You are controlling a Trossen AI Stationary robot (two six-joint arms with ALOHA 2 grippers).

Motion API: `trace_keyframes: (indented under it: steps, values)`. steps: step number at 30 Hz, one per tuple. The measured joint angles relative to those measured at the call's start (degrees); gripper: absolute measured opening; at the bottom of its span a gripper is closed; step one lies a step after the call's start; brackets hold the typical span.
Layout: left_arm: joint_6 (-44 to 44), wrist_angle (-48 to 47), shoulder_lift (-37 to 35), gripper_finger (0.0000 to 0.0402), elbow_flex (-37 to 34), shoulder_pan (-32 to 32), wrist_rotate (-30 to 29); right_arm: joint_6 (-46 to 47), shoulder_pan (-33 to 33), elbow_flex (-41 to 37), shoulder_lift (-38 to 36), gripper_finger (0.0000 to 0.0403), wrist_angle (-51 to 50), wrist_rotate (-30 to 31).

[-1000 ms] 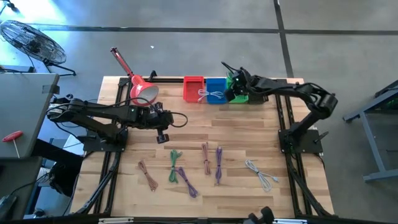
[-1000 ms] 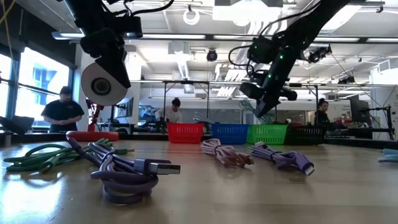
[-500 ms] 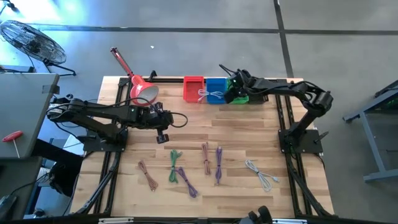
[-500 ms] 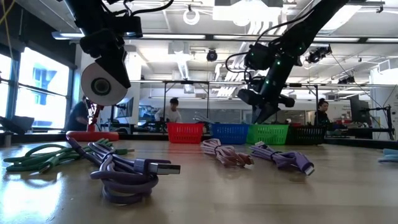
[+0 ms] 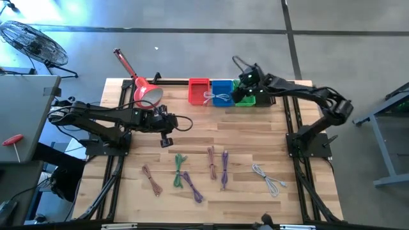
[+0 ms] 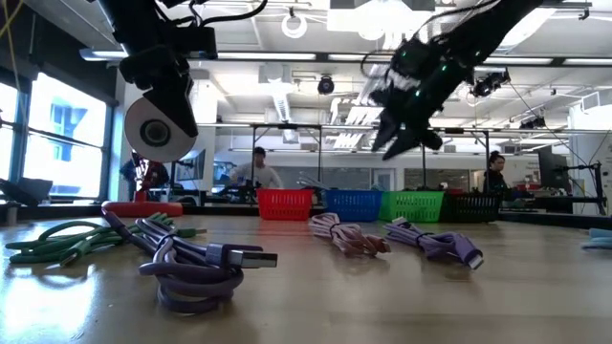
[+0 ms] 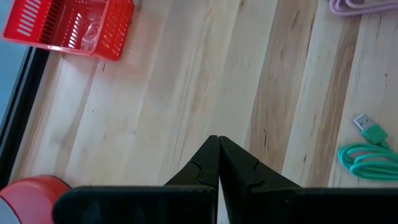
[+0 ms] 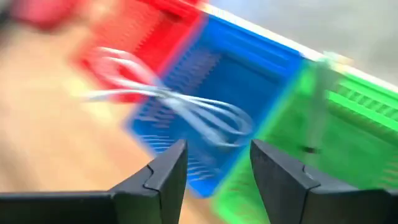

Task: Pick & Place USB Port
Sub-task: Put the blue charger cable into the blue bin

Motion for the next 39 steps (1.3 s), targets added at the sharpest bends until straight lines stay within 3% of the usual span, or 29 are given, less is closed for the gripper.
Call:
trace_keyframes:
  steps: [6,9,11,15,19,22,30,39]
  values:
    - [-0.1,-0.2,0.0,0.0001,0.0,0.0,0.1,-7.9,2.3,0.0,-9.5,0.0169,-3.9,-24.5]
    - [-0.1,-0.5,0.0,0.0001,0.0,0.0,0.1,-11.0,6.4,0.0,-14.5,0.0169,-8.5,-28.1]
    - [-0.1,-0.9,0.0,0.0001,0.0,0.0,0.1,-12.4,10.0,0.0,-17.4,0.0169,-12.3,-25.8]
    - [-0.1,-1.3,0.0,0.0001,0.0,0.0,0.1,-10.6,19.3,0.0,-22.0,0.0169,-20.1,-12.5]
    - [-0.2,-1.3,0.0,0.0001,0.0,0.0,0.1,-2.7,29.9,0.0,-23.6,0.0169,-27.8,0.1]
    - [-0.2,-1.3,0.0,0.0001,0.0,0.0,0.1,4.5,38.0,0.0,-23.4,0.0169,-32.5,6.2]
    - [-0.2,-1.5,0.0,0.0001,0.0,0.0,3.5,22.1,55.1,0.0,-20.4,0.0169,-38.3,14.8]
    - [-0.9,-0.9,0.0,0.0001,0.0,0.0,4.2,33.5,64.5,0.0,-12.9,0.0169,-38.8,16.5]
